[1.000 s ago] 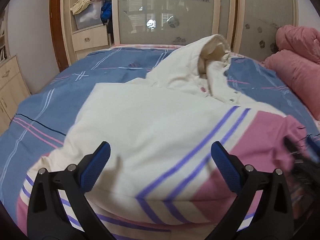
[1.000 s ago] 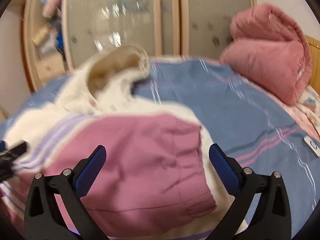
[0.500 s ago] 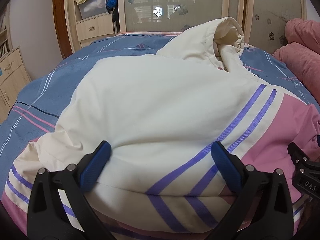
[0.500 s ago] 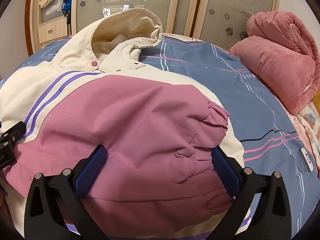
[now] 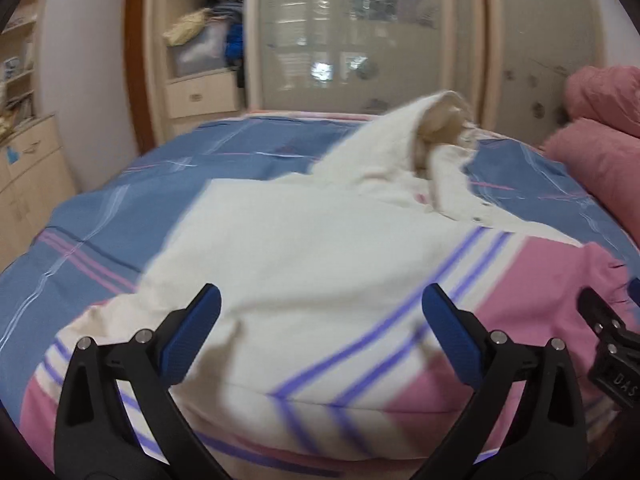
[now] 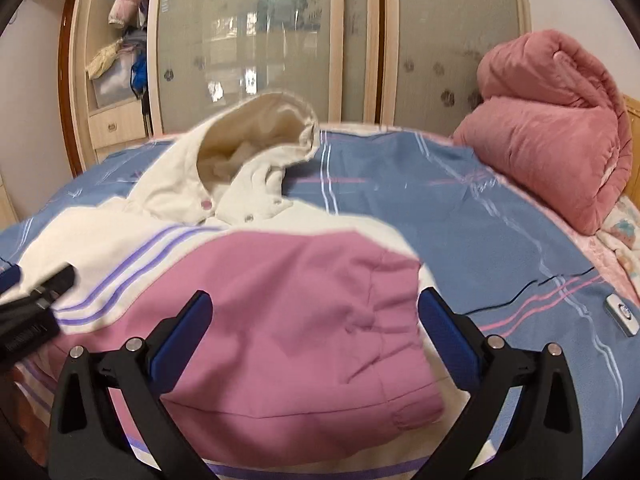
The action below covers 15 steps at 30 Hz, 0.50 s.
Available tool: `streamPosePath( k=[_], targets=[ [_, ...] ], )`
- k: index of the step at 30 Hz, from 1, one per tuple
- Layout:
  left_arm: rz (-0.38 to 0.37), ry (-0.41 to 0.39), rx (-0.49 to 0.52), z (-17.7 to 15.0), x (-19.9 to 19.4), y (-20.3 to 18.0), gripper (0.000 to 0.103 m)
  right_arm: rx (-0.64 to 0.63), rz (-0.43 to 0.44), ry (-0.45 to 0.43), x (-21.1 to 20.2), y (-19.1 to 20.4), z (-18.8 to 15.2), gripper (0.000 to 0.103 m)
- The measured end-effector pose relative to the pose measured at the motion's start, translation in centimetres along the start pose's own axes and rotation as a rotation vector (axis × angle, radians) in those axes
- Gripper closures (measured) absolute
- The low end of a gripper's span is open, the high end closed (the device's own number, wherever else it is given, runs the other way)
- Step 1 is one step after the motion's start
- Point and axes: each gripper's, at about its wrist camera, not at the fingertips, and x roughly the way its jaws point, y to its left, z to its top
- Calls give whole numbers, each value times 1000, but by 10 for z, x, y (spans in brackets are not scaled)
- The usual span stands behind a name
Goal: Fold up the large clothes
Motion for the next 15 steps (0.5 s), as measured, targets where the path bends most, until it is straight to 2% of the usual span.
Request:
streamPosePath(
  k=[2, 4, 5, 10, 15],
  targets=[
    [-15, 79, 87, -4, 18, -16, 2, -49, -35, 71, 15, 7, -5, 1],
    [22, 112, 128, -14, 33, -24, 2, -88, -75, 188, 43, 12, -16, 1],
    [32, 119, 130, -17, 37, -26, 2, -88, -72, 208, 49, 12, -16, 1],
    [-1, 128, 104, -16, 40, -20, 2, -74, -64, 199, 48, 9, -14, 1],
    [5, 124, 107, -15, 40, -21, 2, -79, -71, 197, 46, 13, -15, 1]
  ],
)
